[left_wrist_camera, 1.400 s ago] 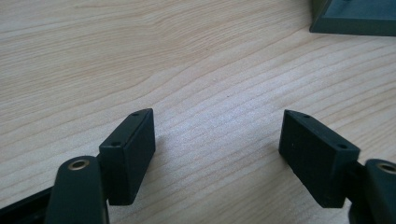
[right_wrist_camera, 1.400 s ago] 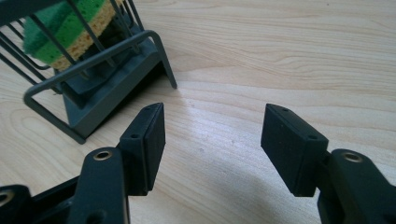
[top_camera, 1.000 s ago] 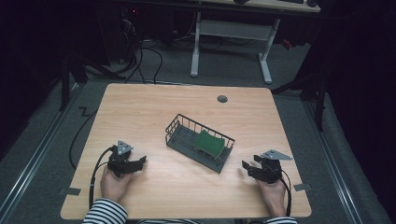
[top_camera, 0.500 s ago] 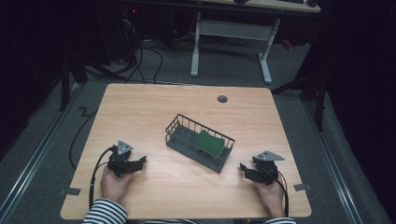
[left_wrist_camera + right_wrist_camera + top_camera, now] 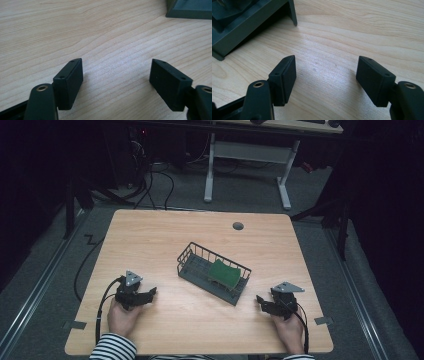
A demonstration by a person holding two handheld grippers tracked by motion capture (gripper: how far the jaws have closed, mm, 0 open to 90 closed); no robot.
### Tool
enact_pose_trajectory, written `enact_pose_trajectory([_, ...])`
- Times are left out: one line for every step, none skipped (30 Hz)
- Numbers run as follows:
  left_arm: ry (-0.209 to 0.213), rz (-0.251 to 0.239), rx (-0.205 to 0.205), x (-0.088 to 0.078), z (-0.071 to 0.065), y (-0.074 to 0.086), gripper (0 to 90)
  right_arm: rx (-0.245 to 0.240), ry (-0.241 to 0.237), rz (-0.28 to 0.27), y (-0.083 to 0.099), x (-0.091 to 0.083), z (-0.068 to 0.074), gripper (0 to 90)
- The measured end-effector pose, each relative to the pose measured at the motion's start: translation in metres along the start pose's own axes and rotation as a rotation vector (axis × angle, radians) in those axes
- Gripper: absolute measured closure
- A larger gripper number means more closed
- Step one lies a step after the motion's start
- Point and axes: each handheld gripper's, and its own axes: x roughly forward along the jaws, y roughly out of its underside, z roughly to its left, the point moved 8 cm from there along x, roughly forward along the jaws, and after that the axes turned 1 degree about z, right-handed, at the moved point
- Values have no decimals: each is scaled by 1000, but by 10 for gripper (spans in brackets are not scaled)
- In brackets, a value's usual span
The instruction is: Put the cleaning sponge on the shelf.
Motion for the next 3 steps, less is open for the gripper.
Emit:
enact_pose_trajectory([0,0,0,0,0,0,275,1,1,0,0,0,0,325])
enact_pose_trajectory([0,0,0,0,0,0,276,1,0,0,0,0,0,325])
enact_pose_trajectory([0,0,0,0,0,0,275,0,1,0,0,0,0,325])
